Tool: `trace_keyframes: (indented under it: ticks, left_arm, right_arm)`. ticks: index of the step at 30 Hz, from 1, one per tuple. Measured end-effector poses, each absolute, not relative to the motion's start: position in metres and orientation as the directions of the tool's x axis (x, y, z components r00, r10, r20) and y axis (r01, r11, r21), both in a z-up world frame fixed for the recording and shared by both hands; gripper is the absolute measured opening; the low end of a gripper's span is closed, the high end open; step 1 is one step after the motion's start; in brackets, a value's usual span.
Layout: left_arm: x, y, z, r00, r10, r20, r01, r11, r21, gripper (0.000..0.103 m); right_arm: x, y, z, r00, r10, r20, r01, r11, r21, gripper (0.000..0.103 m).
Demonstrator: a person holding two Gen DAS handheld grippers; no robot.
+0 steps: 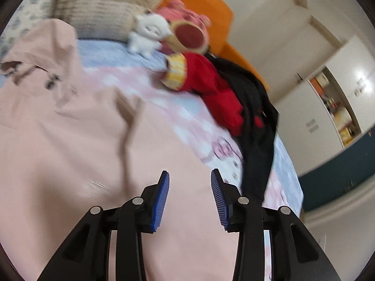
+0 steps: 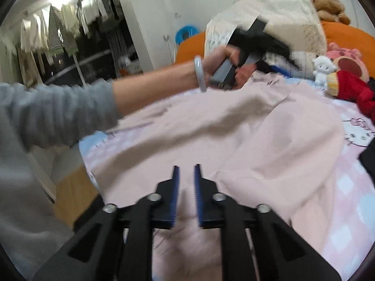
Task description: Fold large clothes
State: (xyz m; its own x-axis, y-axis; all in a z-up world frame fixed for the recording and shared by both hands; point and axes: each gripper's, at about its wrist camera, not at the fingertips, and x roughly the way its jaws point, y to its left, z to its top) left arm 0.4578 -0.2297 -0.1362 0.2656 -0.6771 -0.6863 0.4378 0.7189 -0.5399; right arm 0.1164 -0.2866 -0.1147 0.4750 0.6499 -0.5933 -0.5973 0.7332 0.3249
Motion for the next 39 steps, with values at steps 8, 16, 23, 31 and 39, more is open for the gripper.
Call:
trace_keyframes:
  ticks: [8,16,23,31,39]
  left_arm:
    - [0.461,-0.248,-0.218,0.212,-0.538,-0.816,0.337,0.824,-0.456,0.036]
    - [0.468,-0.234,-0.219,0.243,-0.506,-0.827,0.300,0.850,-0.432,0.029]
    - [0.396,-0.230,-0.167,0.238,-0.668,-0.705,0.433,0.723,-0.538,0.042]
    - [0.300,-0.258,-0.191,0.120,-0.692,-0.712,0.545,0.645,-0.535,0.043]
    - [0.284,-0.260,-0.220,0.137,-0.606,-0.783,0.558,0.700,-0.445,0.043]
  right_arm:
    - [0.103,-0.284,-0.164,0.346,0.584,-0.734,-0.529,0.768,0.361,0.007]
    - [0.092,-0.289,-0.169,0.348,0.581,-0.736,-0.516,0.774,0.367,0.007]
    - [0.176,-0.362,-0.100,0.544,0.609,-0.577,-0.505,0.787,0.355,0.008]
    - [0.342,-0.458,-0.144,0.635,0.488,-0.599,-0.253,0.864,0.435,0.007]
    - [0.385,-0.456,-0.212,0.537,0.378,-0.754,-0.134,0.921,0.366,0.007]
